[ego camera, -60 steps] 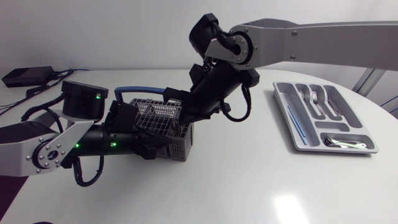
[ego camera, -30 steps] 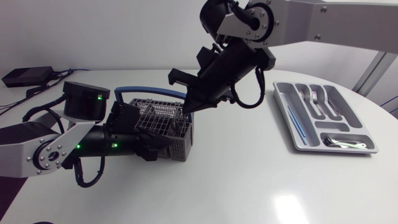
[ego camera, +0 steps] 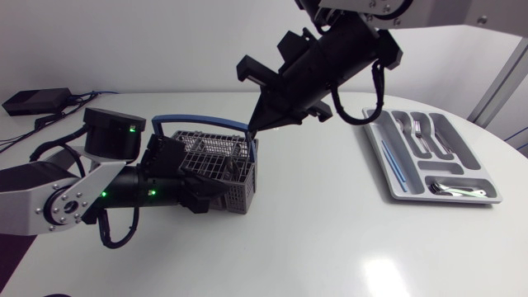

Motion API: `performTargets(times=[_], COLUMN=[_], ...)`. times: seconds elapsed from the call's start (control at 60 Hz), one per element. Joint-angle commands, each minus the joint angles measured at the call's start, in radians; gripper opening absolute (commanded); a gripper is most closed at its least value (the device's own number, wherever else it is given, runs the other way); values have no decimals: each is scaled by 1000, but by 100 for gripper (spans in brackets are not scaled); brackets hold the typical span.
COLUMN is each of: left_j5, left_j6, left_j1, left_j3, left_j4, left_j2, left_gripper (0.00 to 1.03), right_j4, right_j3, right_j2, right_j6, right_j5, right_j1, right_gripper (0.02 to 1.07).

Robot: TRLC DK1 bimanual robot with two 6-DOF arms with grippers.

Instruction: Unload the cutlery basket into the drawer organizer.

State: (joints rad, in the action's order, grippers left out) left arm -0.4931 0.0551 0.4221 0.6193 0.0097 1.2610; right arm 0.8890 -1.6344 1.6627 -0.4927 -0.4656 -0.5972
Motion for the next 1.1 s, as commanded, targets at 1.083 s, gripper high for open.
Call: performTargets(times=[1.083], left_j5=[143], left_j6=[195], left_j1=[24], left_j3=[71], left_j4=[-126], left_j2=[-35], left_gripper=[28], right_j4=[44], right_j3=[412], right_j2=[-281], right_j6=[395], right_j5=[627], right_j1=[379], right_gripper=[8])
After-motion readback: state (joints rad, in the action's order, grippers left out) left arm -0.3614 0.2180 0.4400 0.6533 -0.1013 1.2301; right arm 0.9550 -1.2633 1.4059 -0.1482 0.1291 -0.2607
